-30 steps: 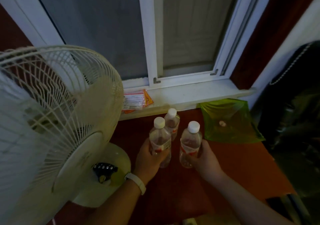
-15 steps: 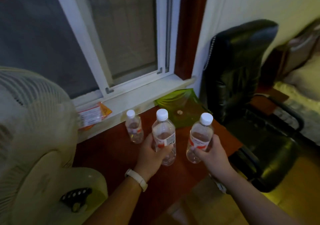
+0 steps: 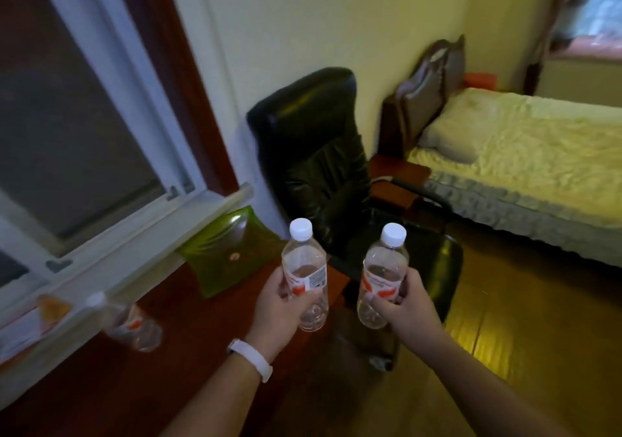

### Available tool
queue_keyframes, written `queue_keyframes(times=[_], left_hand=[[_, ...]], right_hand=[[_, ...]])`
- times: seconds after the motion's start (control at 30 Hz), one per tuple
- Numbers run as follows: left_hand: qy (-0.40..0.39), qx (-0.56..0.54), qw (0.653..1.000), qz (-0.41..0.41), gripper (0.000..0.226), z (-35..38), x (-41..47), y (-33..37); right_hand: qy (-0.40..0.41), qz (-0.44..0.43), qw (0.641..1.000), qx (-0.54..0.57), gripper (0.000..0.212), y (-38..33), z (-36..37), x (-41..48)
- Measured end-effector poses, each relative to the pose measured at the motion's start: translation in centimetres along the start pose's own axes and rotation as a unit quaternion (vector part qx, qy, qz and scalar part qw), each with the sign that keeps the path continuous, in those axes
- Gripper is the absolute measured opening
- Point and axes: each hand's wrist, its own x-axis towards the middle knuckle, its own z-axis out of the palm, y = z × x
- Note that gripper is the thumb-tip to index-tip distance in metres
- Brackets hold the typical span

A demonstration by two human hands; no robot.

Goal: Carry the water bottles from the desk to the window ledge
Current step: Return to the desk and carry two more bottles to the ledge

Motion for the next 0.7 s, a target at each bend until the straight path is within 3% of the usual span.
queue_keyframes(times=[0.4,0.7], left_hand=[[-0.154,0.015,0.987,0.05,0.039,23.7,3.5,6.8],[-0.307,0.023,0.947,0.086,0.037,40.0,5.0,10.2]], right_hand=[[0.156,-0.004,0.987,0.047,0.054,4.6,-23.4,-0.6],[0.307,0.012,0.949,0.072,0.053,7.4,-37.4,-3.2]])
